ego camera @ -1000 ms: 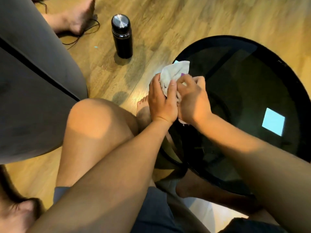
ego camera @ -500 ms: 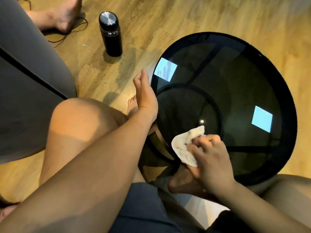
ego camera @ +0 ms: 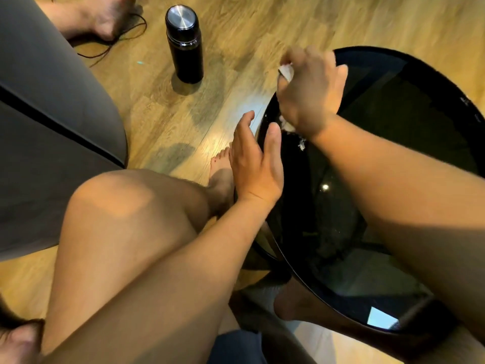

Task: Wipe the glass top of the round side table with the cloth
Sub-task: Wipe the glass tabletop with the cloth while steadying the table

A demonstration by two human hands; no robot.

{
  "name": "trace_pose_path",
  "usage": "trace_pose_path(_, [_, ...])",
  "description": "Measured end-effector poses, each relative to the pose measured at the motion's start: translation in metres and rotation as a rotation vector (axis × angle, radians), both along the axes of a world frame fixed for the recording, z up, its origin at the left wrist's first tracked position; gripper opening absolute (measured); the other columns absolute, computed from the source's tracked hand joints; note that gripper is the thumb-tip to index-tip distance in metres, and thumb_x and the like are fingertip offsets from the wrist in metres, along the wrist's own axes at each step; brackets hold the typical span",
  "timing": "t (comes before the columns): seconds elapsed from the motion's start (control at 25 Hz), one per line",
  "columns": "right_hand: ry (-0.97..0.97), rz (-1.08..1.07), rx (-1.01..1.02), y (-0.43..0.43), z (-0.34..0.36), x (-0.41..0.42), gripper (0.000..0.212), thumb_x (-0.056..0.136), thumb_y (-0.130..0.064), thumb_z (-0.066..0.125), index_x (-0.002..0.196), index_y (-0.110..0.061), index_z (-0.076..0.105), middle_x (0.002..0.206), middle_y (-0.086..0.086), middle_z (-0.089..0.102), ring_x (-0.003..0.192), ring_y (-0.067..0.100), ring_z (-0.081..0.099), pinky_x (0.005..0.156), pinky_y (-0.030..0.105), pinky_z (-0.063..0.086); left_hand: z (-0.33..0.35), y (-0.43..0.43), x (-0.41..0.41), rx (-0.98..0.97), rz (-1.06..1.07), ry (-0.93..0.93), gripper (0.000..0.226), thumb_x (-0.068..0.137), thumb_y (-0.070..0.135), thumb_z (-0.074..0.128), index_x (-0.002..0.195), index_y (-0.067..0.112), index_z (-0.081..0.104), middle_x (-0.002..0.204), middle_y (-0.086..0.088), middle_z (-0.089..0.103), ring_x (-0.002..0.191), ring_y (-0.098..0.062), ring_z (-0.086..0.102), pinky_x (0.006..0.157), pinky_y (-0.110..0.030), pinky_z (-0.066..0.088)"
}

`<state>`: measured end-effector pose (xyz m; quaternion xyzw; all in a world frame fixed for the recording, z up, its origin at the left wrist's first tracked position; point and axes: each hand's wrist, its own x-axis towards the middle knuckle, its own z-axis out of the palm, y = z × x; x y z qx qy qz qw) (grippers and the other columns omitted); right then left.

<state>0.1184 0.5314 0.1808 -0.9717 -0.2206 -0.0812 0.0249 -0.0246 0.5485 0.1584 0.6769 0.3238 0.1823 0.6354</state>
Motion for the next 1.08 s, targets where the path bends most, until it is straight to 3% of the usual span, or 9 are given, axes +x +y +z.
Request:
trace_pose_path(0.2, [0.093, -0.29, -0.06, -0.066, 0.012, 0.099, 0.032, 0.091, -0.031, 0.052, 0.12, -0.021, 0.058, 0.125, 0.017, 0.059, 0.124, 0.039, 0.046, 0.099, 0.049, 0.034, -0.005, 0.001, 0.002, 0.145, -0.101, 0.007, 0.072, 0.087, 0.059, 0.03, 0.143, 0.014, 0.04, 0.151, -0.003, 0.043, 0.14, -0.017, 0.036, 0.117, -0.04, 0.029])
trace_pose_path(0.36, [0.154, -0.509, -0.02, -0.164, 0.021, 0.098, 0.053, 0.096, -0.047, 0.032, 0.114, -0.004, 0.058, 0.116, 0.029, 0.06, 0.111, 0.047, 0.055, 0.095, 0.051, 0.045, -0.006, 0.003, 0.003, 0.276, -0.204, 0.034, 0.071, 0.09, 0.058, 0.031, 0.144, 0.015, 0.039, 0.153, -0.006, 0.041, 0.142, -0.019, 0.035, 0.115, -0.031, 0.026])
trace_pose_path(0.48, [0.122, -0.46, 0.043, -0.181, 0.02, 0.037, 0.055, 0.098, -0.049, 0.03, 0.105, -0.003, 0.06, 0.107, 0.029, 0.063, 0.101, 0.048, 0.058, 0.082, 0.045, 0.044, -0.004, 0.002, 0.002, 0.287, -0.224, 0.021, 0.06, 0.094, 0.052, 0.038, 0.143, 0.017, 0.041, 0.152, -0.004, 0.04, 0.141, -0.015, 0.035, 0.112, -0.021, 0.024])
trace_pose_path(0.6, [0.151, -0.251, 0.098, -0.149, 0.017, -0.058, 0.053, 0.09, -0.062, 0.036, 0.099, -0.015, 0.061, 0.094, 0.012, 0.063, 0.088, 0.037, 0.06, 0.066, 0.036, 0.038, 0.001, 0.002, 0.001, 0.241, -0.184, 0.027, 0.056, 0.093, 0.045, 0.04, 0.142, 0.017, 0.042, 0.148, 0.0, 0.044, 0.133, -0.008, 0.037, 0.099, -0.002, 0.021])
trace_pose_path(0.72, [0.301, 0.022, 0.15, -0.121, 0.02, -0.157, 0.053, 0.082, -0.067, 0.044, 0.11, -0.026, 0.063, 0.098, -0.003, 0.058, 0.089, 0.02, 0.05, 0.062, 0.031, 0.037, 0.004, -0.001, -0.003, 0.3, -0.179, 0.014, 0.06, 0.091, 0.049, 0.038, 0.141, 0.016, 0.044, 0.146, -0.003, 0.047, 0.133, -0.015, 0.04, 0.112, -0.029, 0.031])
trace_pose_path(0.8, [0.395, 0.088, 0.143, -0.134, 0.025, -0.194, 0.05, 0.082, -0.065, 0.046, 0.119, -0.033, 0.06, 0.103, -0.009, 0.056, 0.096, 0.017, 0.046, 0.064, 0.031, 0.039, 0.004, -0.006, -0.009, 0.46, -0.224, 0.037, 0.06, 0.091, 0.049, 0.037, 0.14, 0.015, 0.045, 0.147, -0.005, 0.048, 0.138, -0.021, 0.038, 0.117, -0.048, 0.026])
trace_pose_path(0.92, [0.36, -0.093, 0.087, -0.215, 0.024, -0.179, 0.048, 0.086, -0.059, 0.048, 0.126, -0.032, 0.052, 0.102, -0.006, 0.055, 0.101, 0.021, 0.048, 0.066, 0.036, 0.043, 0.001, -0.017, -0.025, 0.761, -0.413, 0.102, 0.059, 0.094, 0.05, 0.034, 0.141, 0.017, 0.043, 0.153, -0.006, 0.042, 0.148, -0.024, 0.026, 0.123, -0.05, 0.007])
trace_pose_path(1.0, [0.262, -0.314, 0.035, -0.295, 0.022, -0.147, 0.038, 0.089, -0.053, 0.048, 0.111, -0.022, 0.054, 0.099, 0.005, 0.059, 0.099, 0.032, 0.053, 0.065, 0.037, 0.041, -0.001, -0.023, -0.032, 0.952, -0.535, 0.137, 0.062, 0.095, 0.054, 0.03, 0.145, 0.018, 0.039, 0.156, -0.005, 0.039, 0.151, -0.023, 0.021, 0.124, -0.049, 0.005])
trace_pose_path(1.08, [0.204, -0.562, -0.02, -0.36, 0.024, -0.119, 0.036, 0.09, -0.05, 0.044, 0.102, -0.017, 0.05, 0.097, 0.016, 0.062, 0.092, 0.038, 0.057, 0.064, 0.037, 0.041, 0.0, -0.023, -0.031, 0.994, -0.562, 0.146, 0.067, 0.094, 0.057, 0.027, 0.147, 0.017, 0.037, 0.157, -0.005, 0.036, 0.151, -0.023, 0.019, 0.124, -0.049, 0.007])
